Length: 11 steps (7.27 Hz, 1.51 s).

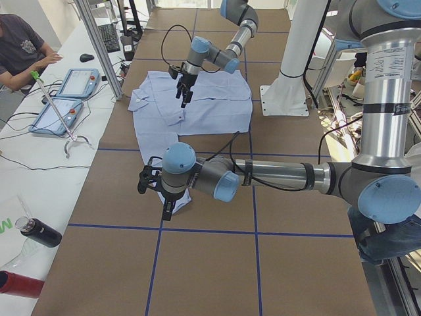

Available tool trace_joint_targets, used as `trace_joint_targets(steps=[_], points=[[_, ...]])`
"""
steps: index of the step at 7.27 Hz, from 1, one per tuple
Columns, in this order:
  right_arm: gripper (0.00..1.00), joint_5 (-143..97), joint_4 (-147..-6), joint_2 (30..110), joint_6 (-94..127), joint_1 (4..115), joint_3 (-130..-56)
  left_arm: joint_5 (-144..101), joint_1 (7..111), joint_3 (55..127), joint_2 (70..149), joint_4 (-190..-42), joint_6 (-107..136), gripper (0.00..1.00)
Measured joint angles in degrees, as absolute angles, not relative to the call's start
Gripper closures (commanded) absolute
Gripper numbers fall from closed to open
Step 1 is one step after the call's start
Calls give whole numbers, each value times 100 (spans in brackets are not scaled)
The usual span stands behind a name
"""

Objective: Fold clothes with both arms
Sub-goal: 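Lay the sleeve across the chest near the other sleeve and release, then raise the right gripper and withdraw it toward its side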

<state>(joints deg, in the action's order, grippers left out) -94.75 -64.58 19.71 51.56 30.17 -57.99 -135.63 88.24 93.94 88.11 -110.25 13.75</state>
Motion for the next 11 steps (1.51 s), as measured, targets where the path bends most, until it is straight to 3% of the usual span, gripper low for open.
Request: trace_joint_targets(steps=[2,6,9,11], points=[[1,-10155,-7154,2276,5145,3525,-6312,-13534,8478,9395,8829,-11626,2600,1],[0,-11726,-8563,3636,4894,4675,-7919,-12573,7200,9345,8734,-12976,5149,2],[0,-12341,-9548,5024,3537,5438,-9477,-11957,6854,8472,8589,-14511,6293,7],[0,-12587,-9816,5469,2934,5791,-9860,-11436,6479,7858,8580,-15375,6992,11]])
